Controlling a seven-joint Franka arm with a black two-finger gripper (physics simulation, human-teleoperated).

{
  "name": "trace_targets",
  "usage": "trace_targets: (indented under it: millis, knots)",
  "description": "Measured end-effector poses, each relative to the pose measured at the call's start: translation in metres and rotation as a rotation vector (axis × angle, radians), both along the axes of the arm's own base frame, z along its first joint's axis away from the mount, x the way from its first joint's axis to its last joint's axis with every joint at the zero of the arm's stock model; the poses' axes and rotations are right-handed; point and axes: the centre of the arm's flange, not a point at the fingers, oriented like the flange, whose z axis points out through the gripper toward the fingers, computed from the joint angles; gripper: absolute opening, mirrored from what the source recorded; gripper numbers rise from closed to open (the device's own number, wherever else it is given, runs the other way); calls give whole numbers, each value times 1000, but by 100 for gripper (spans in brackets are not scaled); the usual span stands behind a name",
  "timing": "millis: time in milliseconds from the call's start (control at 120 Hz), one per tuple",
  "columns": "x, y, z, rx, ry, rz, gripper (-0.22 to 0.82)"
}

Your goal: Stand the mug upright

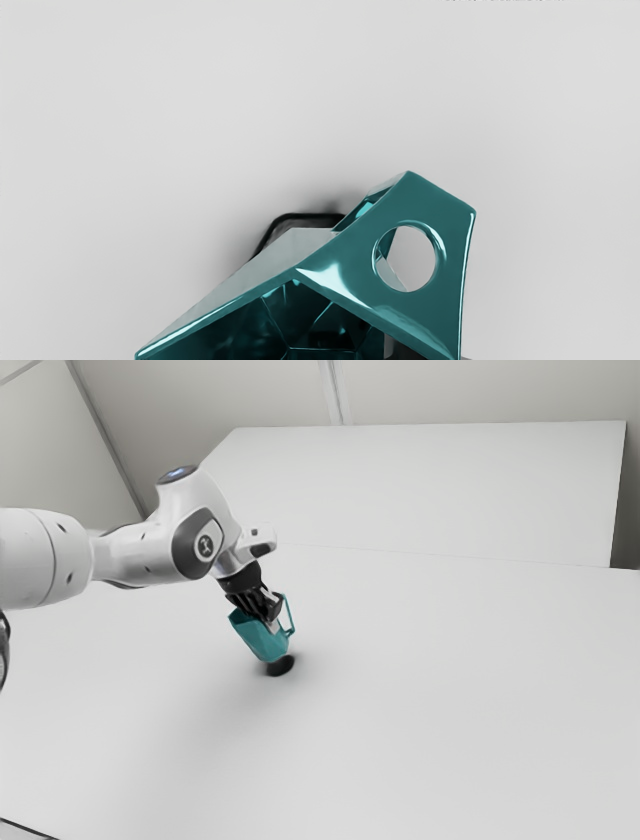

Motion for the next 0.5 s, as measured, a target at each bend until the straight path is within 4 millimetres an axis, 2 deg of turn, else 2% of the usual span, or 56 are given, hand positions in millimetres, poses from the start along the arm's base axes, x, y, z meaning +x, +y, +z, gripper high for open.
trace_targets:
  millis: [433,500]
  knots:
    - [4,2,-22,15,29,64,-18]
    - [4,2,-23,15,32,71,-15]
